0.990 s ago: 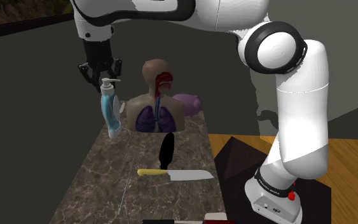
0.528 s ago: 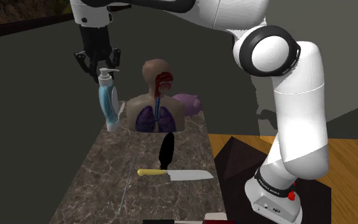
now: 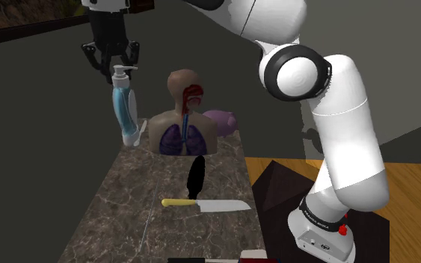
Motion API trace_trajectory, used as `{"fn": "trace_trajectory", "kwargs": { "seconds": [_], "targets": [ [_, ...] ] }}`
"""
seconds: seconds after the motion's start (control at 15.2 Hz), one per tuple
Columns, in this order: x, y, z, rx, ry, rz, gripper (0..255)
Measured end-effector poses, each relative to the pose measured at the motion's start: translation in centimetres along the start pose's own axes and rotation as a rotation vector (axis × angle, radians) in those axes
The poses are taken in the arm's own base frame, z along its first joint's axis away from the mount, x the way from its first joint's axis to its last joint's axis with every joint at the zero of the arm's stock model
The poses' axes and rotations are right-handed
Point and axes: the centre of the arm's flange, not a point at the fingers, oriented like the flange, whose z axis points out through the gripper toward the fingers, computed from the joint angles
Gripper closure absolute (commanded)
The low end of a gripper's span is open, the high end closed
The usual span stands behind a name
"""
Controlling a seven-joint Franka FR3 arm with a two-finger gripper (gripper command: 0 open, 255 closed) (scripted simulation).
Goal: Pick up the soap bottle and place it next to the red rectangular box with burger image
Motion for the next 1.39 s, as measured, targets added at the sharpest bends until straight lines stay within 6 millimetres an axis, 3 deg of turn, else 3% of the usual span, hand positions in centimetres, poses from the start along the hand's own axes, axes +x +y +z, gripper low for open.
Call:
{"fn": "trace_trajectory", "kwargs": {
  "seconds": [0.2, 1.39],
  "targets": [
    [-2.5, -0.6, -0.7, 0.001, -0.002, 0.0, 255],
    [-25.6, -4.8, -3.7, 0.0, 0.0, -0.001, 255]
  ]
}}
